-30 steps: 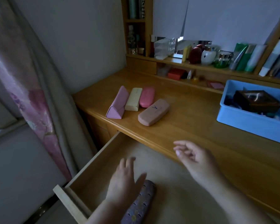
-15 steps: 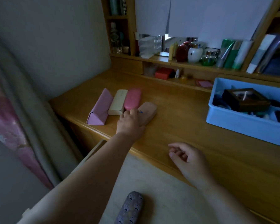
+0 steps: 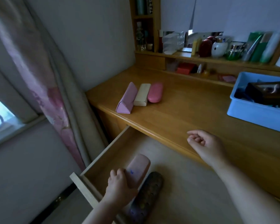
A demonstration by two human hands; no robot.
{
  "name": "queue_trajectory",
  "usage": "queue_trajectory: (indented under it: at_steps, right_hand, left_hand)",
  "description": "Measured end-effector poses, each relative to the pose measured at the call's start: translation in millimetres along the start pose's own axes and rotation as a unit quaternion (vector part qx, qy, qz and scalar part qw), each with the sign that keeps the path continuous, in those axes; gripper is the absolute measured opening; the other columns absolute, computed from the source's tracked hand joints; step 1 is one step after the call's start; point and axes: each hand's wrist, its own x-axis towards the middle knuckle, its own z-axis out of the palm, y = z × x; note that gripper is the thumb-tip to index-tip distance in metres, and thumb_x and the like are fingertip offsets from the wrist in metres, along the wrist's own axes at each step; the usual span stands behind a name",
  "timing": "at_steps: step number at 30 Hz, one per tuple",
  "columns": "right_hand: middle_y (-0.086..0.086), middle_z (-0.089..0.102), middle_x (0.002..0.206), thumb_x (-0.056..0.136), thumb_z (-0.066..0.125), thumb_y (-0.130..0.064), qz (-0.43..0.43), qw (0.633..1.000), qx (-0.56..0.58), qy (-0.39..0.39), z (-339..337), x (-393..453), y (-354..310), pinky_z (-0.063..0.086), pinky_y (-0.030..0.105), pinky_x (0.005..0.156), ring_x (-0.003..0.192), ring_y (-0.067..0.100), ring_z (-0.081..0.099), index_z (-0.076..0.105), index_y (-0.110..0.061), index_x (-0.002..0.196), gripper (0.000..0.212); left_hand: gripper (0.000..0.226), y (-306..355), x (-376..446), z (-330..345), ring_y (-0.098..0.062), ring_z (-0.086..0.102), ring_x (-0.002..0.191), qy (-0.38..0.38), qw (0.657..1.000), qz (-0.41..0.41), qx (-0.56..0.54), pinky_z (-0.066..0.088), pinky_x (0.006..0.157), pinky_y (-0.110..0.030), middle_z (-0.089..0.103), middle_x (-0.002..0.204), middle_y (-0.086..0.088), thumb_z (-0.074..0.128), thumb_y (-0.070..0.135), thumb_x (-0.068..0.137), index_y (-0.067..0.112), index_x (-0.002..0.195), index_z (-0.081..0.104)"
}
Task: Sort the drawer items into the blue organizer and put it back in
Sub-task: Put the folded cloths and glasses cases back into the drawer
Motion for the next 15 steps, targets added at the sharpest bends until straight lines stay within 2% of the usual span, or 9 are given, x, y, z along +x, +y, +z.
queue_trajectory:
  at_steps: [2,5,10,15]
  right_hand:
    - [-0.009,0.064,0.075,0.079,0.071,-0.01,0.0,1.0,0.001,0.005,1,0,0,0.042,0.013,0.065,0.069,0.012,0.053,0.067,-0.031,0.087,0.023]
    - [-0.01,0.064,0.075,0.078,0.071,-0.011,-0.006,1.0,-0.007,0.005,3,0,1,0.045,0.019,0.067,0.069,0.01,0.054,0.065,-0.035,0.084,0.025]
    - [-0.011,0.063,0.074,0.078,0.07,-0.015,-0.007,1.0,-0.018,0.005,-2,0,1,0.045,0.021,0.067,0.07,0.009,0.055,0.065,-0.036,0.084,0.022]
    - [-0.013,0.063,0.076,0.079,0.07,-0.016,-0.013,0.999,-0.04,-0.003,-5,-3,-4,0.044,0.018,0.067,0.075,0.008,0.057,0.067,-0.033,0.089,0.02]
  left_hand:
    - [0.072,3,-3,6,-0.024,0.043,0.117,-0.03,0.999,-0.014,0.038,0.043,0.099,-0.037,0.033,0.118,-0.002,0.067,0.043,0.072,0.015,0.129,0.034]
    - [0.068,3,-1,10,-0.028,0.044,0.119,-0.055,0.998,-0.021,0.037,0.041,0.102,-0.039,0.031,0.12,-0.005,0.065,0.038,0.077,0.012,0.13,0.03]
    - [0.071,1,10,11,-0.028,0.047,0.118,-0.074,0.997,-0.006,0.038,0.041,0.101,-0.034,0.034,0.123,-0.007,0.067,0.035,0.078,0.009,0.133,0.03]
    - [0.08,-9,28,8,-0.026,0.032,0.131,-0.12,0.989,0.035,0.074,0.032,0.11,-0.039,0.029,0.14,-0.005,0.065,0.034,0.081,0.022,0.144,0.018]
